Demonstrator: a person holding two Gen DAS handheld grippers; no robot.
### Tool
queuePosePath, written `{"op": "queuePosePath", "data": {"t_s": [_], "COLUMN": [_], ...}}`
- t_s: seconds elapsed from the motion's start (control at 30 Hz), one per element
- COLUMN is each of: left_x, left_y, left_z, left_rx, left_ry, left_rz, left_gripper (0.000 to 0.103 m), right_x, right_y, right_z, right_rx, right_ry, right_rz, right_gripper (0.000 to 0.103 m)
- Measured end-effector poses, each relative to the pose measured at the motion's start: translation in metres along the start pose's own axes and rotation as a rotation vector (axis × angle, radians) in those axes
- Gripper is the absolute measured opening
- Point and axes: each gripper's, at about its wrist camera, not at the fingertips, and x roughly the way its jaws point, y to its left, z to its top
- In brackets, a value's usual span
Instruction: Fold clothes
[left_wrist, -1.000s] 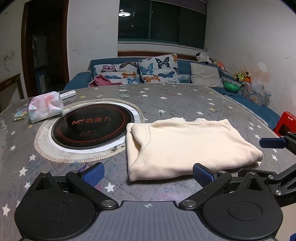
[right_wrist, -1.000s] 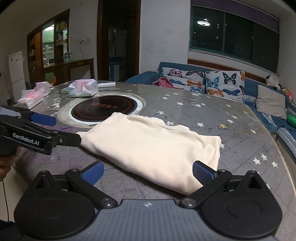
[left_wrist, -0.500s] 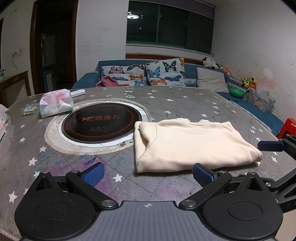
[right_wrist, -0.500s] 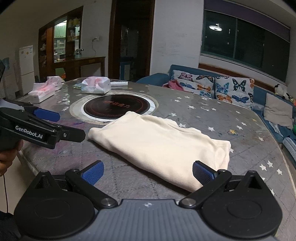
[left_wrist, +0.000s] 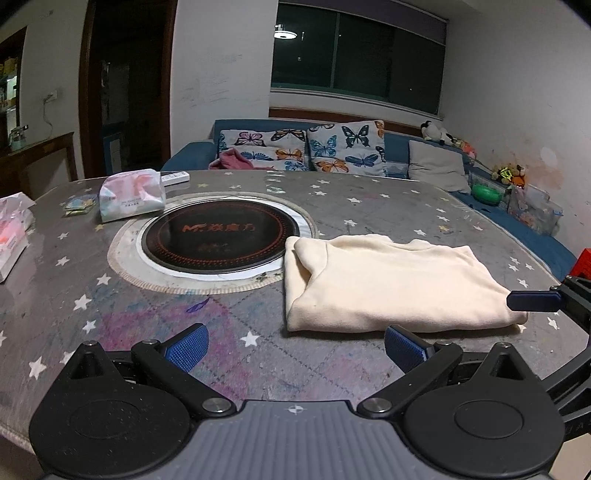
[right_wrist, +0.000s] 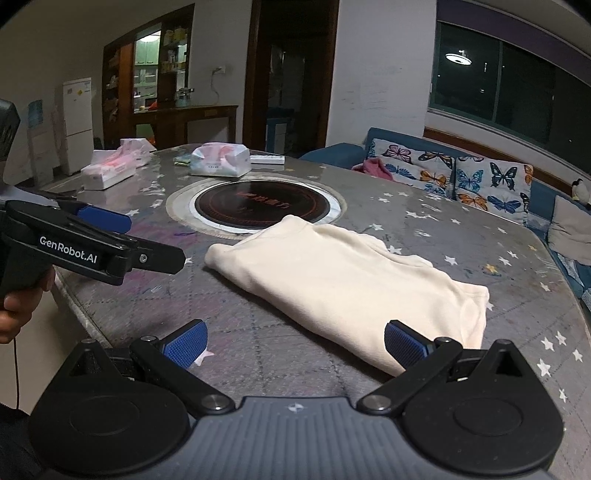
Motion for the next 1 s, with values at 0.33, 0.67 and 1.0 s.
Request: {"op": "queuePosePath", "data": {"t_s": [0.33, 0.67, 1.0], "left_x": [-0.002, 0.004, 0.02], "left_y": [-0.001, -0.007, -0.007], "left_z": [-0.001, 0.015, 0.03], "left_rx": [0.005, 0.043, 0.075], "left_ry": [-0.006, -0.011, 0.01], "left_rz": [0.013, -0.022, -0.052], "left_gripper": [0.103, 0.103, 0.103], "right_x": [0.001, -0.001, 0.002], "right_y": [0.002, -0.009, -0.012], "right_z": [0.0, 0.003, 0.012], "right_rx": [-0.01, 0.031, 0.06], "right_ry": [0.003, -0.001, -0.011], "right_rz": [0.02, 0.0, -0.018], "right_gripper": [0.103, 0.103, 0.103]}}
